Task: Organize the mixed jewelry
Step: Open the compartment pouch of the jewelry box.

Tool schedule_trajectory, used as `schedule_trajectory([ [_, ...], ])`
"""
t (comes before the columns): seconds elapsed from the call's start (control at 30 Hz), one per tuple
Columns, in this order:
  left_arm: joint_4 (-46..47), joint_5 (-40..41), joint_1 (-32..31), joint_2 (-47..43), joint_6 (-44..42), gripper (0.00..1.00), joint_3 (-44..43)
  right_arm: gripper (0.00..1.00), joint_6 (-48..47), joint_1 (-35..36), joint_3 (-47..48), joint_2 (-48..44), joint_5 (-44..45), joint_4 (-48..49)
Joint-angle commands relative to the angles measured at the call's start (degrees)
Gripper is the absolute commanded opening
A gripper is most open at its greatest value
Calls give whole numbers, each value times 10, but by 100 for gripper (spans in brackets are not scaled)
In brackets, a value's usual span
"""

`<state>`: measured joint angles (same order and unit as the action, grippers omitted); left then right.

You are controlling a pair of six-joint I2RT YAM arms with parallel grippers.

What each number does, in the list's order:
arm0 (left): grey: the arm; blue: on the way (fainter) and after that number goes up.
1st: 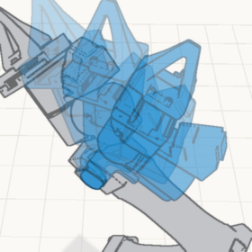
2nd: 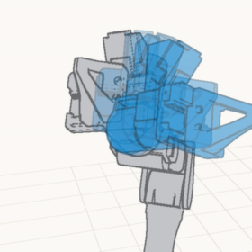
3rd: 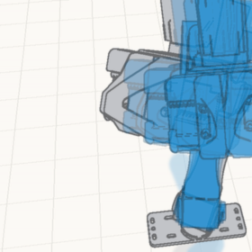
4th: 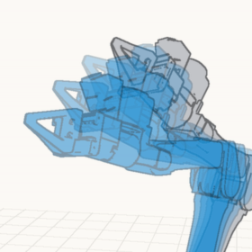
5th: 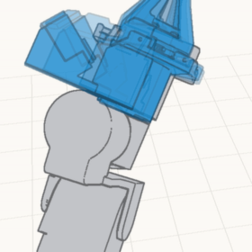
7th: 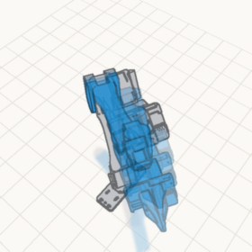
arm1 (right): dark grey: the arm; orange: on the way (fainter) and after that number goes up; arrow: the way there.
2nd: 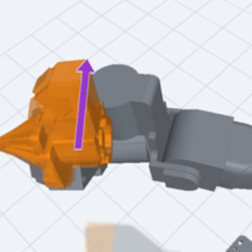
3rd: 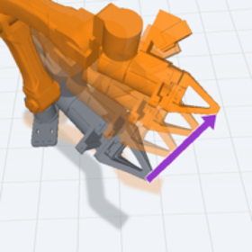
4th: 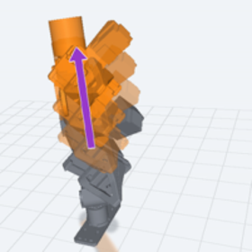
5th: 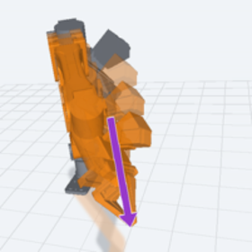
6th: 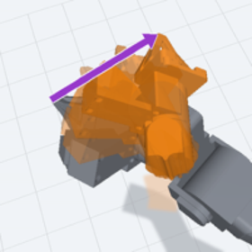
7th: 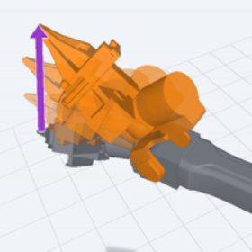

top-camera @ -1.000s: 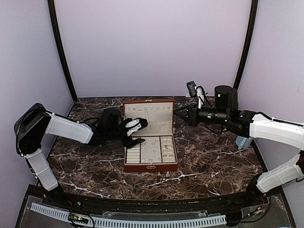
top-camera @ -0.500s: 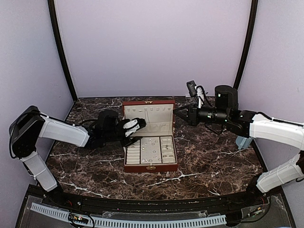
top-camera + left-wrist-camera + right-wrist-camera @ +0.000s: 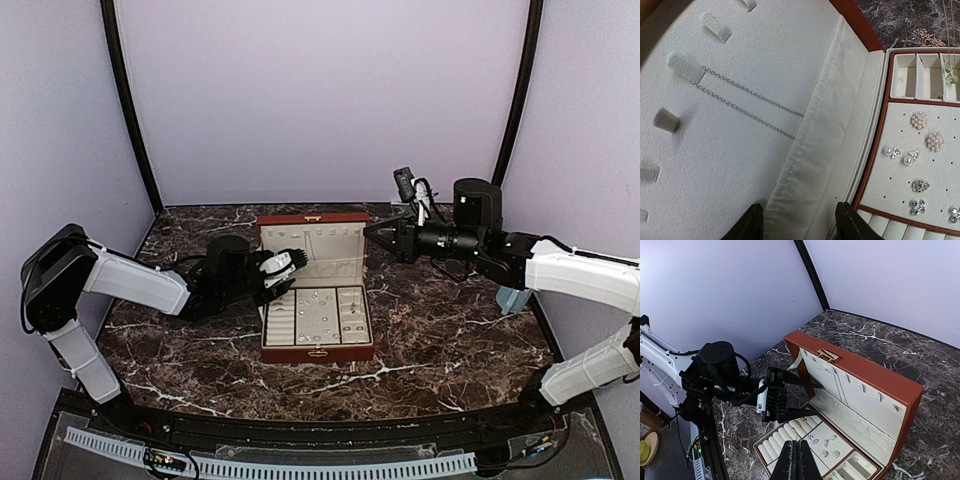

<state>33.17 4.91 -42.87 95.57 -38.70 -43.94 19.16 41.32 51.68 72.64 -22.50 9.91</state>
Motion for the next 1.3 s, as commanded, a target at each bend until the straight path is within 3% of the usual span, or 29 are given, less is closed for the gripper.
schedule_trajectory([
  [0.0, 25, 17, 3, 1, -1, 53, -24, 0, 4, 4, -4, 0, -3, 24],
  [0.6, -52, -64, 3, 7, 38, 56, -79, 0, 6, 4, -10, 3, -4, 29],
  [0.93, -110, 14, 3, -25, 53, 55, -73, 0, 9, 4, -14, 5, -6, 38],
  [1.27, -54, 73, 3, -2, 41, 50, -55, 0, 10, 4, -14, 4, -11, 38],
])
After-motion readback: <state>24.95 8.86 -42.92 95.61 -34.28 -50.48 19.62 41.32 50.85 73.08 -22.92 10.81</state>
